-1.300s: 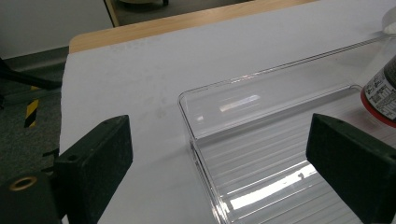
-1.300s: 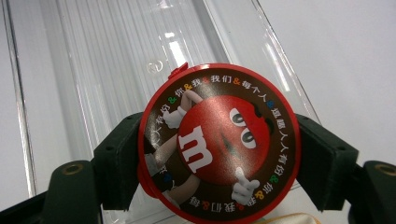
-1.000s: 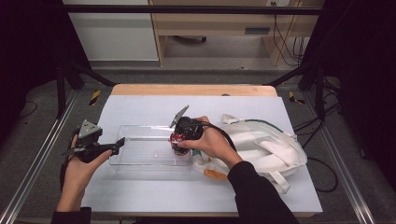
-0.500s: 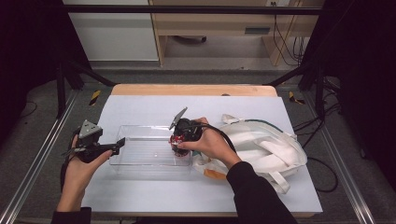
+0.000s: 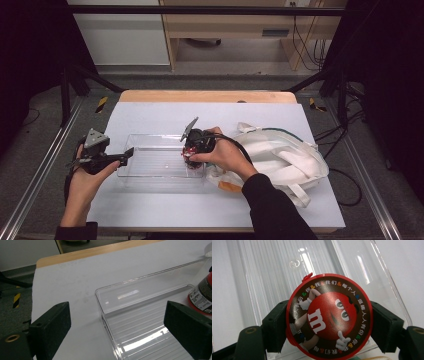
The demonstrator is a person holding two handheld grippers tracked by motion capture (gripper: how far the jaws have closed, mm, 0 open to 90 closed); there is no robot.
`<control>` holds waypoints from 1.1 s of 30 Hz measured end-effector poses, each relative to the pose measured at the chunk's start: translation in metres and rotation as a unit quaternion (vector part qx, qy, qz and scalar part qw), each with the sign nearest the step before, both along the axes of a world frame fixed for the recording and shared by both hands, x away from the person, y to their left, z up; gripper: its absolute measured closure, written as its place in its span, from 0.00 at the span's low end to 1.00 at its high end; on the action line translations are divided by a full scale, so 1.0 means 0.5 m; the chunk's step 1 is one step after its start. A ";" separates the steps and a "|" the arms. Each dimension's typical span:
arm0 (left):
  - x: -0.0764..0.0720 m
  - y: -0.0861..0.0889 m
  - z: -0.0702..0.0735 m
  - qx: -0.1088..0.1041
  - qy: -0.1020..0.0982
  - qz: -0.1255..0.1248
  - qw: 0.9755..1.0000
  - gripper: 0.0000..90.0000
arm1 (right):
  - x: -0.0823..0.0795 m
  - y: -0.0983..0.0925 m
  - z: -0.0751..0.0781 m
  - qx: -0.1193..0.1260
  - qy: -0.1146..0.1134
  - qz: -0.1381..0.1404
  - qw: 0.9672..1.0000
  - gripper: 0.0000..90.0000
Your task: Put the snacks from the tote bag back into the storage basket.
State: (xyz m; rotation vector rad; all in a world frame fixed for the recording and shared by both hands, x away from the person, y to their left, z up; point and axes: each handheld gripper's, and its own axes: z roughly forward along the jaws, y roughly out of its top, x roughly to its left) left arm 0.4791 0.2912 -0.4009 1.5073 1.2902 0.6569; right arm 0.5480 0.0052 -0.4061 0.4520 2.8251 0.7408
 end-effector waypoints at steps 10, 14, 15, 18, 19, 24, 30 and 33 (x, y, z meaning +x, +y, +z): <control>-0.001 0.004 -0.001 0.003 0.003 0.000 1.000 0.08 | 0.001 0.003 -0.006 -0.010 0.006 -0.006 1.000 0.29; 0.000 0.003 -0.001 0.003 0.004 0.000 1.000 0.08 | 0.002 0.003 -0.007 -0.008 0.005 -0.007 1.000 0.29; 0.000 0.003 -0.001 0.004 0.004 0.000 1.000 0.08 | 0.003 0.002 -0.007 -0.009 0.007 -0.007 1.000 0.29; 0.000 0.002 -0.003 0.003 0.004 0.000 1.000 0.08 | 0.006 0.000 -0.006 -0.011 0.010 -0.016 1.000 0.26; 0.000 0.002 -0.003 0.003 0.005 0.000 1.000 0.08 | 0.008 -0.003 -0.006 -0.005 0.008 -0.013 1.000 0.23; 0.000 0.006 -0.001 -0.001 0.002 0.002 1.000 0.08 | -0.002 -0.010 0.008 0.010 0.010 -0.015 1.000 0.13; -0.001 0.011 0.001 0.002 0.003 0.003 1.000 0.08 | -0.022 -0.030 0.043 0.056 -0.015 -0.007 0.998 0.11; -0.001 0.008 0.000 0.001 0.002 0.002 1.000 0.08 | -0.037 -0.051 0.061 0.084 -0.019 -0.017 0.996 0.12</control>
